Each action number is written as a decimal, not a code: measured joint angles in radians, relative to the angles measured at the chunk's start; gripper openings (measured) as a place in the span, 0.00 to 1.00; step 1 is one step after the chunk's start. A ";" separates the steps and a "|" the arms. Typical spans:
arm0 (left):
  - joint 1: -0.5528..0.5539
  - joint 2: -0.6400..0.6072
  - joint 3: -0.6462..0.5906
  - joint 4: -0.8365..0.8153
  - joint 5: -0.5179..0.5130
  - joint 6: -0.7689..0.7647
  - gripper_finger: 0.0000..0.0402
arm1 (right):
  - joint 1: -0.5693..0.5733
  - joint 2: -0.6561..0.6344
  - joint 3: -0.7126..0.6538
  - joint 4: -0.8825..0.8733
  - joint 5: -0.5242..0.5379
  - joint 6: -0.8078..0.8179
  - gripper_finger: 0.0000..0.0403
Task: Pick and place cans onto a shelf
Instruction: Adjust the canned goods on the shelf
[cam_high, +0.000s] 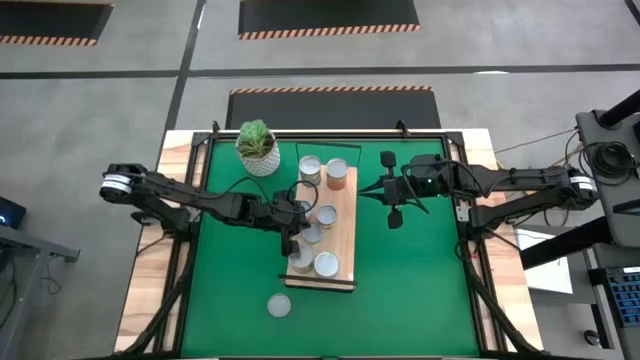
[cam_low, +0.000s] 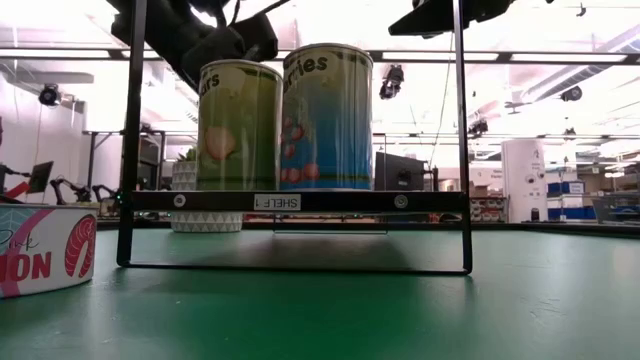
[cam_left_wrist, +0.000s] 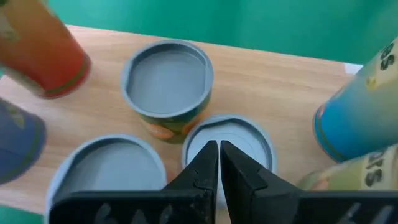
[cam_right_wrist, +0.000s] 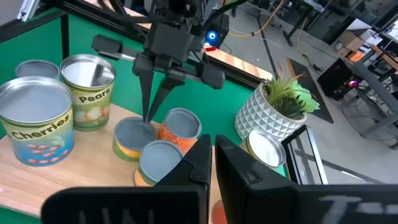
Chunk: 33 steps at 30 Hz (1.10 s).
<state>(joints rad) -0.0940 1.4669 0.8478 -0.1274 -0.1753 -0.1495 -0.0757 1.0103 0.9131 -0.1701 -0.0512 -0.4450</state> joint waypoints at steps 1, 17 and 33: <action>0.000 0.012 0.000 0.006 0.000 0.003 0.00 | 0.000 0.000 0.000 0.000 0.000 0.000 0.03; -0.010 0.035 -0.002 -0.039 0.014 -0.036 0.00 | 0.000 0.007 0.000 0.001 0.002 -0.009 0.03; -0.015 0.035 0.062 -0.218 0.168 -0.115 0.00 | 0.000 0.007 0.000 0.000 0.001 -0.001 0.03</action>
<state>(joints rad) -0.1086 1.5021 0.9097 -0.3453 -0.0071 -0.2647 -0.0757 1.0172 0.9131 -0.1699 -0.0498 -0.4461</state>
